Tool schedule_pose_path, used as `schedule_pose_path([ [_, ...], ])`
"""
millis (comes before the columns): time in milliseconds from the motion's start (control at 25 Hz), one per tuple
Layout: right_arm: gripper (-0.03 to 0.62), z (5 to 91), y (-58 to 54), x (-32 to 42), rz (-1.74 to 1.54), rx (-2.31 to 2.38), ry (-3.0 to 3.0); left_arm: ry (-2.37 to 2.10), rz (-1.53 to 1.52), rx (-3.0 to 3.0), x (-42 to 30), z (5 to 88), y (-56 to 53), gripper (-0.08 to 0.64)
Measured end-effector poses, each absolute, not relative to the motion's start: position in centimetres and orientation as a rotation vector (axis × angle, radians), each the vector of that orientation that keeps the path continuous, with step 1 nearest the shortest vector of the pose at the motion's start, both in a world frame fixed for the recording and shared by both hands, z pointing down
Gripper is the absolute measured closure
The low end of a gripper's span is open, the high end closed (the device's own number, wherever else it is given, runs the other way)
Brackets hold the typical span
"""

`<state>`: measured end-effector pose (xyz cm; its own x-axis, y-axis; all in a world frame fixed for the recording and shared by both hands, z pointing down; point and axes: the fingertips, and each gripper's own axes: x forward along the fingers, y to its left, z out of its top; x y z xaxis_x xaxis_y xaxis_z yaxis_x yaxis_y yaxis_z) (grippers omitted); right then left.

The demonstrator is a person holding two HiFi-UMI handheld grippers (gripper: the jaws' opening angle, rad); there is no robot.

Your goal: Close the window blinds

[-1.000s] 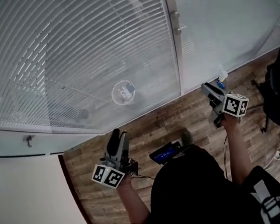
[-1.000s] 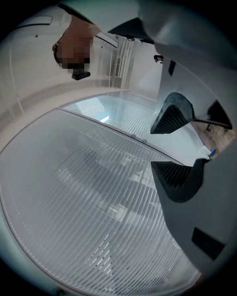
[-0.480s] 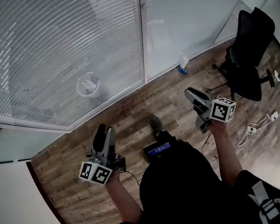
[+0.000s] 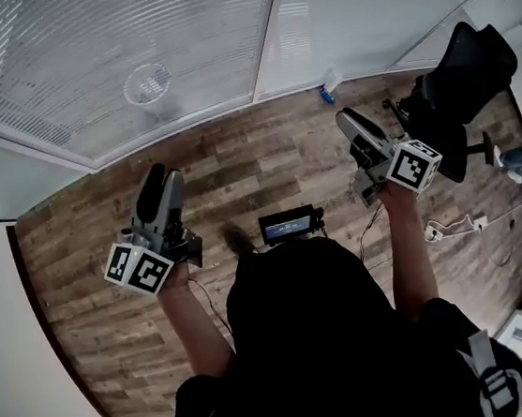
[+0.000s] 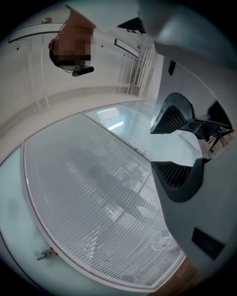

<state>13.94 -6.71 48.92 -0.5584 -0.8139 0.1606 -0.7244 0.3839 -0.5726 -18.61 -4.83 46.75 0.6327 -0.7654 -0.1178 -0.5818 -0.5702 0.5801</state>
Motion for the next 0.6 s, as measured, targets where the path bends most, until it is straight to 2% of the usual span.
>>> schedule_pose_path([
  [200,0.465,49.9,-3.8,16.9,-0.959,-1.333,2.47,-1.105,-0.441,2.35,-15.5,46.4,-2.2,0.362],
  [600,0.465,53.6,3.7,25.7,-1.053,-1.218,2.424,-1.127,-0.241,2.39,-4.0,45.5,7.2,0.362],
])
